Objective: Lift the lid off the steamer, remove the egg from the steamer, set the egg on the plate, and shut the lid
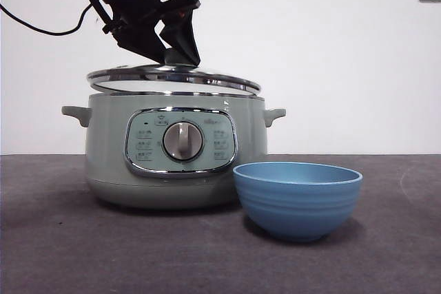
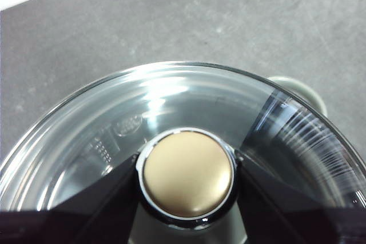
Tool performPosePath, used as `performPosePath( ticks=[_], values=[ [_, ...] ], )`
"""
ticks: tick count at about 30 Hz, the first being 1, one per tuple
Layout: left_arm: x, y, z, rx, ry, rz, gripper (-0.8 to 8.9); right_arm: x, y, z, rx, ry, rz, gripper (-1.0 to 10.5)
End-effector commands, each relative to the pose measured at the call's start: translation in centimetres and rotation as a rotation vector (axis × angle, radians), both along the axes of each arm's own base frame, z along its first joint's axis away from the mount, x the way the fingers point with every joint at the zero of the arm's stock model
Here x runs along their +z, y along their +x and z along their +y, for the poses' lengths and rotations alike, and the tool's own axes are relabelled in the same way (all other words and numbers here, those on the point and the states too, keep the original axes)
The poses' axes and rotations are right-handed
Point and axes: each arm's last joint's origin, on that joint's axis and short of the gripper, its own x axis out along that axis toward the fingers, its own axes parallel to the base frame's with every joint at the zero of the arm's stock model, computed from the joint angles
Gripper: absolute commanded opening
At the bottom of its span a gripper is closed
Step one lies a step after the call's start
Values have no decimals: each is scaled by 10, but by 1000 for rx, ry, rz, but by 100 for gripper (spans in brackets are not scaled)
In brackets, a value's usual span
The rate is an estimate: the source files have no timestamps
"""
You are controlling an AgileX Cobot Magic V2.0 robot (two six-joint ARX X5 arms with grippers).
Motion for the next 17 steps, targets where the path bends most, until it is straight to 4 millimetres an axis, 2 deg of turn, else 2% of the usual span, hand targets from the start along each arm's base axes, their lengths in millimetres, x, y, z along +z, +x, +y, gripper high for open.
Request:
performPosePath(
  ticks=[1,17],
  values=[
    [4,4,-2,-12,-13,-38,-8,-1,0,0,-3,5,2,473],
    [-16,7,-5,-25,26,58,-8,-1,0,0,-3,5,1,473]
  ],
)
